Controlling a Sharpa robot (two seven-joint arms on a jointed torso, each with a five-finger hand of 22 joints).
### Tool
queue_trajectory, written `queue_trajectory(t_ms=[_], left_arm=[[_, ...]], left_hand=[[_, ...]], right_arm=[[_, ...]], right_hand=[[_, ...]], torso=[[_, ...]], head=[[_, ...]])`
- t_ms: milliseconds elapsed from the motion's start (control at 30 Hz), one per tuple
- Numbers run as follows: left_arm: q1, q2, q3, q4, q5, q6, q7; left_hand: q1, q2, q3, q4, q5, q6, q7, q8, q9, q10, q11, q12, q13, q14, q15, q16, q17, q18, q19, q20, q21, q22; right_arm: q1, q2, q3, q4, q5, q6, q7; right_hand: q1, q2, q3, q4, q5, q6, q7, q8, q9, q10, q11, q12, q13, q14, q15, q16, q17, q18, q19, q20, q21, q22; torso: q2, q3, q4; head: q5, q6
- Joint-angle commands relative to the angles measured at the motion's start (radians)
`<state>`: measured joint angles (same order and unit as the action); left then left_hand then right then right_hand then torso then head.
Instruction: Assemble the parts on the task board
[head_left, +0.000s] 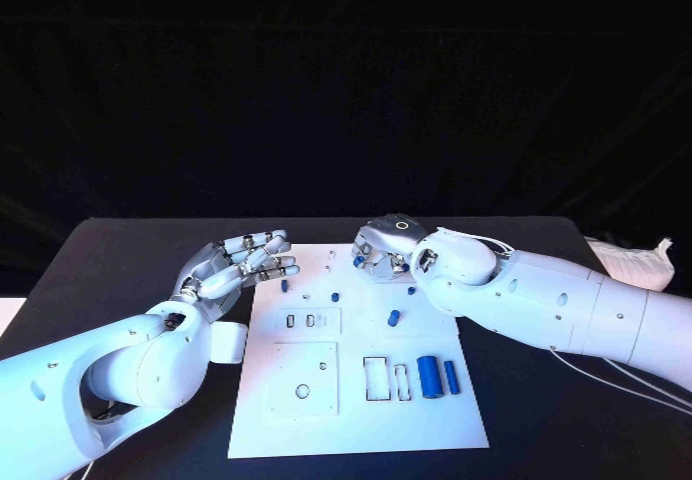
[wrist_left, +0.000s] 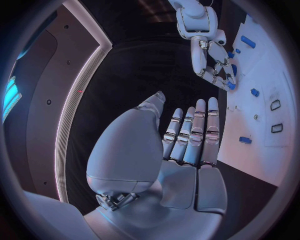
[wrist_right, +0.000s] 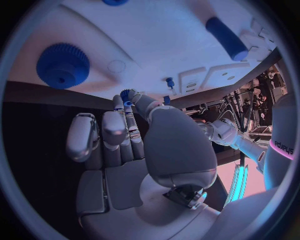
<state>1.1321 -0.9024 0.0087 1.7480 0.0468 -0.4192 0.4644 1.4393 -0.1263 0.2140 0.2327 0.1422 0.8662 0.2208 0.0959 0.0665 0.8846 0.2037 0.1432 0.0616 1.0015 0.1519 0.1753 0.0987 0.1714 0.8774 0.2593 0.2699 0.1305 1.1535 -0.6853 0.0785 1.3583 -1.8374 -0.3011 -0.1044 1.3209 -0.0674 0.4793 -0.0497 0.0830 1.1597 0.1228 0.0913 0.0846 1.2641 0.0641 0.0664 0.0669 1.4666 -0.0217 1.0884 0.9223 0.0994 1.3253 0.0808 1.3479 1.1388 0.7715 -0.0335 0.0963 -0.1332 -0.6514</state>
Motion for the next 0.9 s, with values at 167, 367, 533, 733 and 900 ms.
queue_trajectory(t_ms=[167, 367, 533, 733, 900], left_arm=[[0.002, -0.001, 0.001, 0.006, 0.001, 0.019, 0.006], [0.002, -0.002, 0.001, 0.01, 0.001, 0.02, 0.006], [0.003, -0.002, 0.002, 0.011, 0.001, 0.02, 0.006], [0.004, -0.001, 0.002, 0.011, 0.001, 0.02, 0.006], [0.004, -0.002, 0.002, 0.012, 0.001, 0.019, 0.006]], left_hand=[[-0.002, 0.011, -0.001, -0.008, -0.003, 0.007, 0.036, -0.004, -0.001, 0.005, 0.002, -0.004, 0.001, 0.007, 0.003, -0.003, 0.0, 0.011, 0.008, 0.001, 0.004, -0.001], [-0.002, 0.011, -0.001, -0.008, -0.003, 0.007, 0.036, -0.004, -0.001, 0.005, 0.002, -0.004, 0.001, 0.007, 0.003, -0.004, 0.0, 0.011, 0.008, 0.001, 0.004, -0.001], [-0.002, 0.011, -0.001, -0.008, -0.003, 0.007, 0.036, -0.004, -0.001, 0.005, 0.002, -0.004, 0.001, 0.007, 0.003, -0.004, 0.0, 0.011, 0.008, 0.001, 0.004, -0.001], [-0.002, 0.011, -0.001, -0.008, -0.003, 0.007, 0.036, -0.004, -0.001, 0.005, 0.002, -0.004, 0.001, 0.007, 0.003, -0.004, 0.0, 0.011, 0.008, 0.001, 0.004, -0.001], [-0.002, 0.011, -0.001, -0.01, -0.003, 0.008, 0.035, -0.004, -0.001, 0.005, 0.002, -0.004, 0.001, 0.007, 0.003, -0.004, -0.001, 0.011, 0.009, 0.001, 0.004, -0.002]], right_arm=[[0.009, 0.049, 0.001, -0.039, -0.007, -0.125, -0.042], [0.015, 0.091, 0.002, -0.075, -0.007, -0.13, -0.052], [0.017, 0.115, 0.002, -0.093, -0.009, -0.117, -0.059], [0.017, 0.131, 0.002, -0.113, -0.017, -0.081, -0.068], [0.018, 0.135, 0.002, -0.118, -0.027, -0.034, -0.078]], right_hand=[[0.032, 0.019, 0.009, 0.0, -0.007, 0.009, -0.001, -0.004, 0.02, 0.007, -0.007, -0.006, -0.002, 0.028, -0.003, 0.007, 0.0, -0.014, 0.004, 0.002, 0.005, 0.003], [0.033, 0.018, 0.011, 0.0, -0.005, 0.008, 0.0, -0.006, 0.02, 0.005, -0.006, -0.006, -0.002, 0.028, -0.002, 0.012, 0.006, -0.015, 0.006, 0.002, 0.008, 0.007], [0.034, 0.016, 0.013, 0.0, -0.002, 0.006, 0.002, -0.009, 0.021, 0.002, -0.005, -0.007, -0.002, 0.028, -0.001, 0.015, 0.009, -0.015, 0.005, 0.003, 0.01, 0.009], [0.03, 0.012, 0.013, 0.002, -0.002, 0.004, 0.003, -0.012, 0.021, -0.003, -0.003, -0.007, -0.003, 0.027, 0.001, 0.019, 0.012, -0.015, 0.004, 0.005, 0.011, 0.011], [0.027, 0.011, 0.013, 0.006, -0.004, 0.004, 0.004, -0.013, 0.022, -0.005, -0.002, -0.006, -0.002, 0.026, 0.002, 0.021, 0.013, -0.015, 0.004, 0.006, 0.012, 0.011]], torso=[[0.008, -0.0022, 0.0127], [0.012, -0.0025, 0.0183], [0.018, -0.0038, 0.0249], [0.025, -0.0064, 0.0321], [0.029, -0.0063, 0.0372]], head=[[-0.007, 0.009], [-0.01, 0.025], [-0.014, 0.04], [-0.021, 0.038], [-0.024, 0.035]])
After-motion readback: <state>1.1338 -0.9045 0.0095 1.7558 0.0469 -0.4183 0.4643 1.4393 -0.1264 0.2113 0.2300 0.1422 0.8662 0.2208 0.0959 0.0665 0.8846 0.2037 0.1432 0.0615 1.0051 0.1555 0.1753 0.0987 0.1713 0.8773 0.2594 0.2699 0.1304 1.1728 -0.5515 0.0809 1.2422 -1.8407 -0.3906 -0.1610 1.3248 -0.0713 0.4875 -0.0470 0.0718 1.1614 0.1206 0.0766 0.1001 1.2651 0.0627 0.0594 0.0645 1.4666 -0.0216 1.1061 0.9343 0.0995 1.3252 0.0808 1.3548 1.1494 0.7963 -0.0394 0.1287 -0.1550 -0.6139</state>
